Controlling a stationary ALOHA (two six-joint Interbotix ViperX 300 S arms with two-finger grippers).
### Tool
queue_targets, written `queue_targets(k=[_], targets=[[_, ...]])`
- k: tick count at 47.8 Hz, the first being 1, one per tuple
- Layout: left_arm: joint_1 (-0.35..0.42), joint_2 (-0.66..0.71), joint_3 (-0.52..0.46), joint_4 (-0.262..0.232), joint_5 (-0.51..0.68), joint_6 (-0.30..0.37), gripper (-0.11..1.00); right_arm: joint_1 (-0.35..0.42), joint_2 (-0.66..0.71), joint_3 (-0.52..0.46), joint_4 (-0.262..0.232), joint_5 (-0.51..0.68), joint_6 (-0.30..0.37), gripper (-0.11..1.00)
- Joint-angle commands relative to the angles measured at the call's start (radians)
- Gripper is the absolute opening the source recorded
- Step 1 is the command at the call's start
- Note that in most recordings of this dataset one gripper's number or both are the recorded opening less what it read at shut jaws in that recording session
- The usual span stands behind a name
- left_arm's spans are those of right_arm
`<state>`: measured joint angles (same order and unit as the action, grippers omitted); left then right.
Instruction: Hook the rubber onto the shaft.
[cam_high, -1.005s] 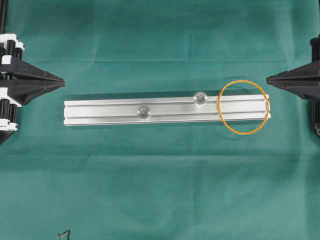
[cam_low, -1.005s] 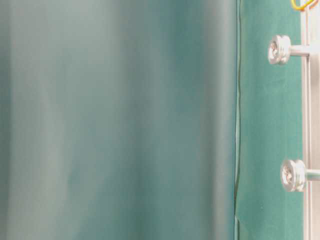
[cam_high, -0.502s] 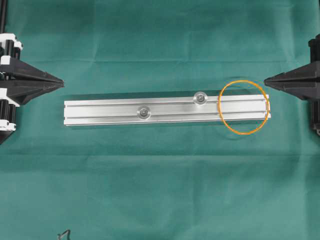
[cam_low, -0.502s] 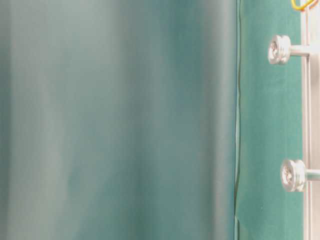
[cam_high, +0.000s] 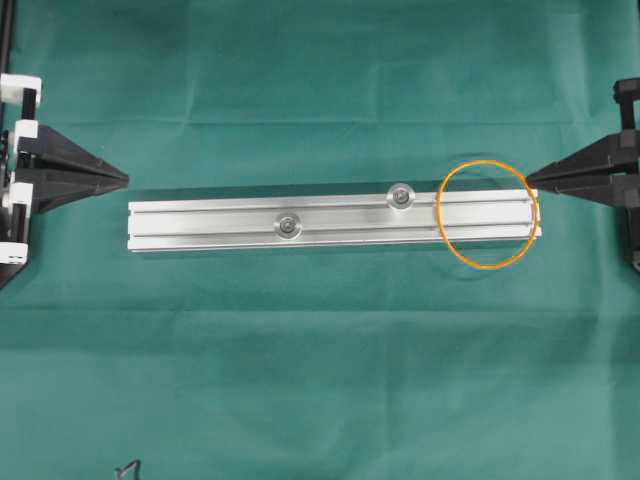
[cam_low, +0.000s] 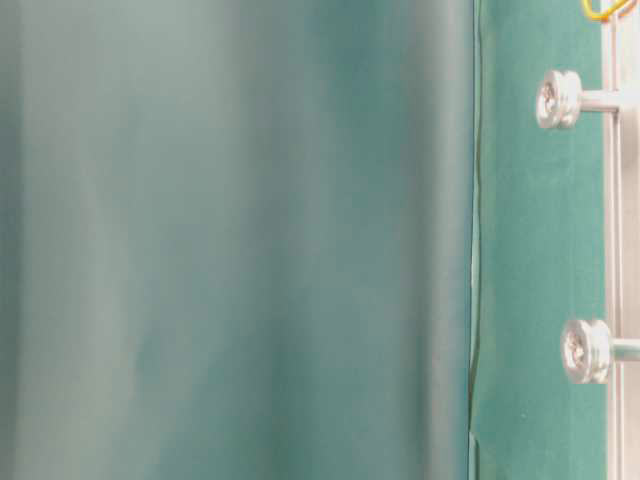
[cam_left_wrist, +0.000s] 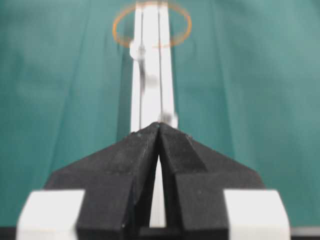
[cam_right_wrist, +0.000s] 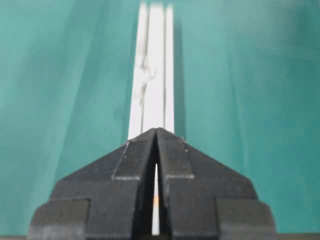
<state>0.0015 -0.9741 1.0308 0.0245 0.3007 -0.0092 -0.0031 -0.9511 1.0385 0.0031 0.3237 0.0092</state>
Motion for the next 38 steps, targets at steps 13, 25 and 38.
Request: queue_targets(k=[13, 25, 38], targets=[[0.002, 0.021, -0.072, 0.003, 0.106, 0.005, 0.0, 0.0, 0.035, -0.06, 0.002, 0.11, 0.002, 0.03], [0.002, 0.021, -0.075, 0.003, 0.106, 0.003, 0.0, 0.0, 0.055, -0.066, 0.002, 0.114, 0.002, 0.03], [0.002, 0.021, -0.075, 0.003, 0.106, 0.003, 0.0, 0.0, 0.067, -0.086, 0.003, 0.222, 0.005, 0.03]])
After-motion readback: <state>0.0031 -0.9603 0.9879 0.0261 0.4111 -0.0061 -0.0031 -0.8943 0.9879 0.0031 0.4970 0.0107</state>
